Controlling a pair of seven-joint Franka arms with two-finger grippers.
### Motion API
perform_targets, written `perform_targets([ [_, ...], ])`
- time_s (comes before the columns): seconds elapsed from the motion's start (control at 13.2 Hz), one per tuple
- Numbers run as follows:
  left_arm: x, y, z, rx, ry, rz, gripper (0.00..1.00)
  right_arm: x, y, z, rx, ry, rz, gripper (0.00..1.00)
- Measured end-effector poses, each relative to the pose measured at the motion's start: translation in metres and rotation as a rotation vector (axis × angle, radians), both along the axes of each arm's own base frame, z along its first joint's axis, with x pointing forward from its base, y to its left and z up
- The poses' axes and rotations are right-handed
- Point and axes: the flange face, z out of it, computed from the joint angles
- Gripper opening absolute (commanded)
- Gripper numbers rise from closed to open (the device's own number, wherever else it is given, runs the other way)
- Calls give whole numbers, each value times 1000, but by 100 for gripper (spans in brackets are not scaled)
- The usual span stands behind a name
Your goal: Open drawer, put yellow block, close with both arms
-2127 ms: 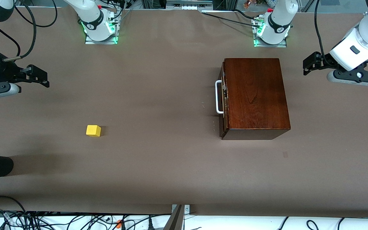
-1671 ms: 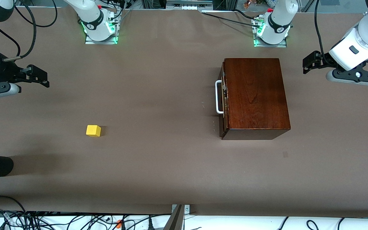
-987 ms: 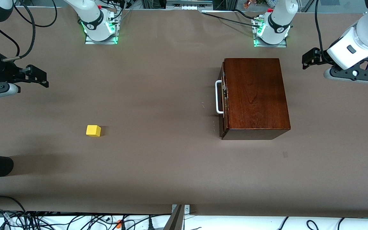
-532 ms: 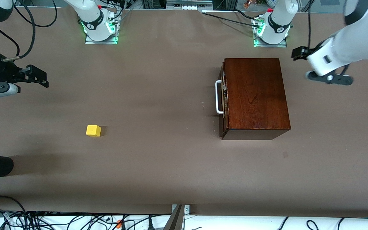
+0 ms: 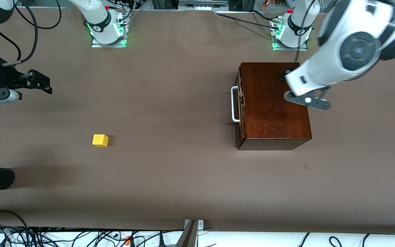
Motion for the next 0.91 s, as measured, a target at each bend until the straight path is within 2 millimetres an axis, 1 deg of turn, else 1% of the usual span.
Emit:
perform_targets([
  [0.15, -13, -55, -12, 13, -36, 15, 100, 0, 0, 0, 0, 0, 0, 100],
  [0.3, -30, -112, -30, 28, -62, 35, 100, 0, 0, 0, 0, -2, 0, 100],
  [0.46, -45, -159, -64, 41, -71, 51, 100, 3, 0, 2, 1, -25, 0, 100],
  [0.53, -48, -177, -86, 42, -80, 73, 100, 4, 0, 3, 2, -38, 0, 100],
  [0.68, -50, -203, -127, 45, -94, 93, 100, 6, 1, 3, 2, -47, 0, 100],
  [0.76, -50, -210, -143, 63, -109, 78, 100, 6, 1, 2, 2, -47, 0, 100],
  [0.91, -51, -213, -167, 114, -140, 55, 100, 8, 1, -1, 1, -42, 0, 100],
])
